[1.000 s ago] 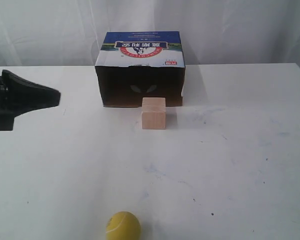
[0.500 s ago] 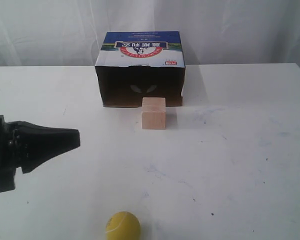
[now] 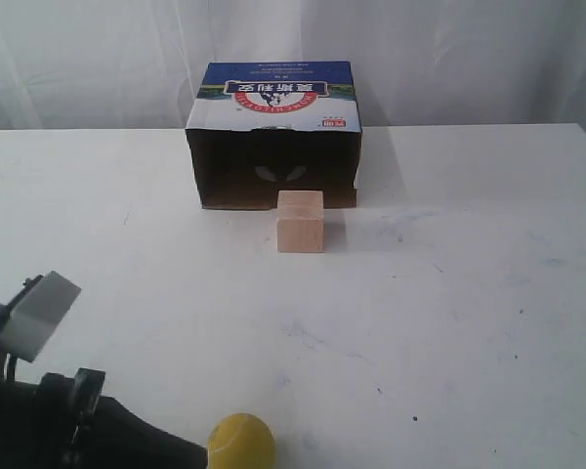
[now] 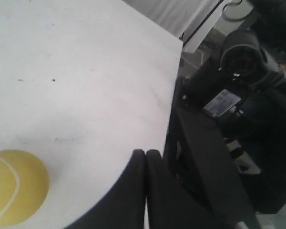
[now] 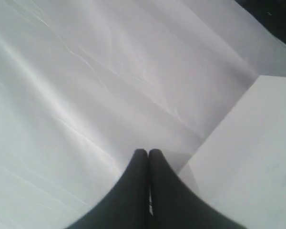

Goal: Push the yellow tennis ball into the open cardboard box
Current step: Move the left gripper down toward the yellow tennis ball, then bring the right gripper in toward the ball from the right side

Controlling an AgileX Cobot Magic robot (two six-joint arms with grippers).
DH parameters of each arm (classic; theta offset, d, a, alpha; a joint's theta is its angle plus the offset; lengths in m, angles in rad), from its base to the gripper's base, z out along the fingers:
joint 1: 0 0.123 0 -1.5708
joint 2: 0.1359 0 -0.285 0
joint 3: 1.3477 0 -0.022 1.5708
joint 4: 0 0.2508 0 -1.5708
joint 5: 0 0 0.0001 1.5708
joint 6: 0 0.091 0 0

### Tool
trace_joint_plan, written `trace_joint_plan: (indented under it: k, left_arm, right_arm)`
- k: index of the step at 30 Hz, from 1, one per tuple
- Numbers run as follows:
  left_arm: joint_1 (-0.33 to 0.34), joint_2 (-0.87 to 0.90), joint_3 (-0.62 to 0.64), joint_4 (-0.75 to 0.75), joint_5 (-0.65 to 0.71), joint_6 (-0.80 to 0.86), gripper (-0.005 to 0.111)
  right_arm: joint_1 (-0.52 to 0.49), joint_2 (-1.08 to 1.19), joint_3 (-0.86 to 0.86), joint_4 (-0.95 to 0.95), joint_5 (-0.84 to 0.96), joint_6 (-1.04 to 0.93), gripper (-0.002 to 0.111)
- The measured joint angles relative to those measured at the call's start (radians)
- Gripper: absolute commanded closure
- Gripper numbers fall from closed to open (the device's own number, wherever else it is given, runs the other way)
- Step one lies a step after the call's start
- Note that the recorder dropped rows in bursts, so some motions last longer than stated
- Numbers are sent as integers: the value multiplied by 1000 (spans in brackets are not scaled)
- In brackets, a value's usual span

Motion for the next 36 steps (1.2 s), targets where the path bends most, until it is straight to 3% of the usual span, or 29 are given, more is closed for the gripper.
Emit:
trace_joint_plan:
  k: [3,5,6,8,11,13,21,27,36]
  left_arm:
    - [-48,22,0,-8,-109,54,107]
    - [-68,69,0,-27,-123,119,107]
    - [-80,105,0,-36,-103,152,107]
    - [-103,148,0,-39,-91,190,107]
    - [-141,182,0,-69,-107,197,107]
    - [-159,196,0,-93,-145,199,107]
    - [-167,335,-36,-105,-216,199,107]
    - [-167,375,-59,-105,-218,199,107]
    - [-167,414,-73,-105,-221,199,107]
  right_arm:
    - [0,87,-138,-4,32,-86,108]
    - [0,261,-253,-9,132,-338,108]
    - [0,460,-331,-12,221,-536,108]
    - [0,718,-435,-20,336,-689,108]
    - [0,1080,-596,-42,529,-749,108]
    - [0,1183,-640,-89,591,-755,108]
    - [13,1207,-653,-142,818,-802,108]
    - [127,1221,-653,-23,943,-915,108]
    - [249,1331,-654,150,847,-941,108]
